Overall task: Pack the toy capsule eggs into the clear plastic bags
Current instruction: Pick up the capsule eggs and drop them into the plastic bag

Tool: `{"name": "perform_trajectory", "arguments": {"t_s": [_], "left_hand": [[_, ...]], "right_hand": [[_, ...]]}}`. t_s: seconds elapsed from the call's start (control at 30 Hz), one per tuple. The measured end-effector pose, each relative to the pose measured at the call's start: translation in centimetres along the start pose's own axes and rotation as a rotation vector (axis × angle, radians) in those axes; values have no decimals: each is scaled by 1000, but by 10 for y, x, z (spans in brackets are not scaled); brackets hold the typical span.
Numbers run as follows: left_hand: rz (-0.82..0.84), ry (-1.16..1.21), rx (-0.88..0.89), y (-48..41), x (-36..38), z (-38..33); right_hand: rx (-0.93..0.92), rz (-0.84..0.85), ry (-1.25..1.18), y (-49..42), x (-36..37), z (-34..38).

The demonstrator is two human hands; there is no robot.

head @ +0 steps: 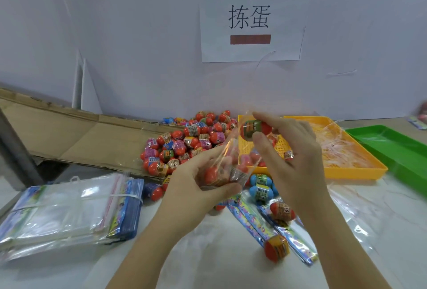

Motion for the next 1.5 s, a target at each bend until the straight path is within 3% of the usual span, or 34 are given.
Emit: {"name": "perform_trajectory", "arguments": {"t_s": [0.13, 0.37, 0.57, 0.93, 1.13, 1.2, 1.27, 1.33, 1.37, 1.5], "left_hand": [[28, -4, -37, 1, 3, 0], [19, -98, -21, 1, -1, 3], [29, -89, -3, 2, -1, 2], [87, 42, 17, 2, 8, -4], [-19, 86, 75, 4, 6, -8], [-78, 104, 88, 3, 2, -8], [-171, 142, 90, 1, -4, -8], [-274, 202, 90, -2, -12, -9], [-309, 224, 86, -3, -14, -9], [-386, 307, 39, -6, -21, -3]], "right_hand": [[18, 21, 102, 3, 1, 1], [43, -193, 162, 2, -5, 1], [24, -218, 286, 4, -2, 1], [15, 183, 42, 5, 11, 4], [-98, 344, 58, 9, 16, 11], [-78, 300, -83, 7, 13, 13], [5, 128, -268, 2, 6, 5], [106, 46, -310, -3, 1, -13], [150, 132, -263, -5, 1, -23], [107, 901, 382, 11, 23, -53]]}}
Point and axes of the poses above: each hand's wrist, its own y-axis away from the middle knuckle, its own x-axis out of the palm, z = x × y, the point moved 3 cm from there along -y, towards the middle knuckle, and after that the axes turned 15 degrees about y, right-handed, at the moved point
